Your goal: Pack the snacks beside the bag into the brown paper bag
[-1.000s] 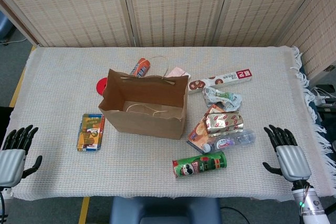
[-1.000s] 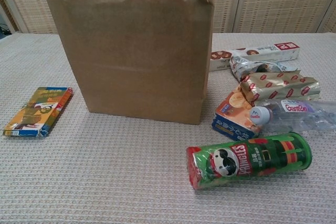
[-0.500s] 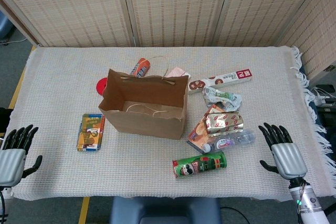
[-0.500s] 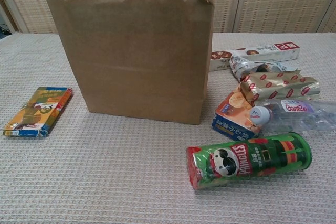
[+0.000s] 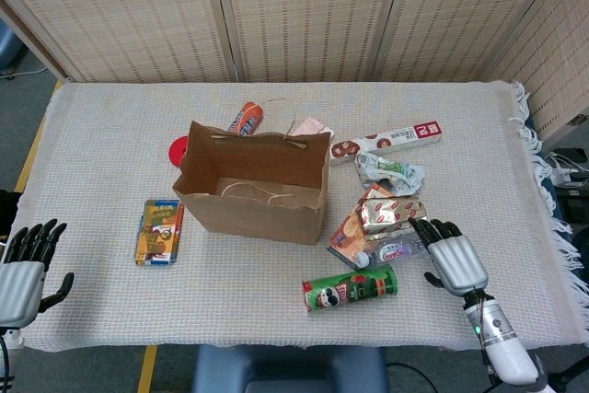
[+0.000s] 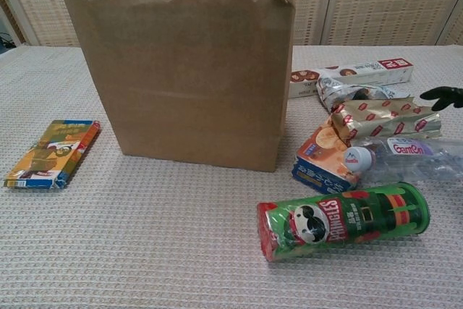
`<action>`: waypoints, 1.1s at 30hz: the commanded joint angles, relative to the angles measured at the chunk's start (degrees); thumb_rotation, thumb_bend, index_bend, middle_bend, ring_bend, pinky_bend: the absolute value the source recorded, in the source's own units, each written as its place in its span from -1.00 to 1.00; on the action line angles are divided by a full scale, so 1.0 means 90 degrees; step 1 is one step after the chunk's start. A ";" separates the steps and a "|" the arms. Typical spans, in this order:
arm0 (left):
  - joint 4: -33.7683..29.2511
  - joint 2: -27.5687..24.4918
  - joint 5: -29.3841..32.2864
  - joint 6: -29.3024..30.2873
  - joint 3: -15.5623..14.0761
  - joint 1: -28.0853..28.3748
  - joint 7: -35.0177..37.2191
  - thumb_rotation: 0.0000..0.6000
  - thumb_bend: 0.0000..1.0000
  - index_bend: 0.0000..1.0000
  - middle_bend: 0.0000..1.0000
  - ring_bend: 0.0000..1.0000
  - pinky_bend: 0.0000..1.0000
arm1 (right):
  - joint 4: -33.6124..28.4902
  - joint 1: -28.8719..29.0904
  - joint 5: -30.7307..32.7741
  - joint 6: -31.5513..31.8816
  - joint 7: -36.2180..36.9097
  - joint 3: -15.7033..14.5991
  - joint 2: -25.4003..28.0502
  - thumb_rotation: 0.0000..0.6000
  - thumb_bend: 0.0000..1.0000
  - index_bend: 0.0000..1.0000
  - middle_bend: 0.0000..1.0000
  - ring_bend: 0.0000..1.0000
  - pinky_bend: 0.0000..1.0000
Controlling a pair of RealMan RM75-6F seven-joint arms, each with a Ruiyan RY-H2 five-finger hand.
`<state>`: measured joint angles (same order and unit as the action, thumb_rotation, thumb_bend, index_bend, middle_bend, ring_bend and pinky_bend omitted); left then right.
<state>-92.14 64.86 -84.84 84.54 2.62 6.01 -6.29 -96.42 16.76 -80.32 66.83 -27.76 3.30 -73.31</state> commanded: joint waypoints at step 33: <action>-0.0015 -0.0010 0.0020 -0.0026 0.0012 0.0016 0.0013 1.00 -0.23 -0.95 -1.00 -1.00 -1.00 | 0.0685 0.0691 0.0833 -0.0418 -0.1083 -0.0042 -0.1085 1.00 -0.63 -0.33 -0.14 -0.10 -0.08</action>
<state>-92.28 64.77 -84.66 84.31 2.73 6.15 -6.17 -90.45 22.87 -72.59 62.85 -37.39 3.08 -82.84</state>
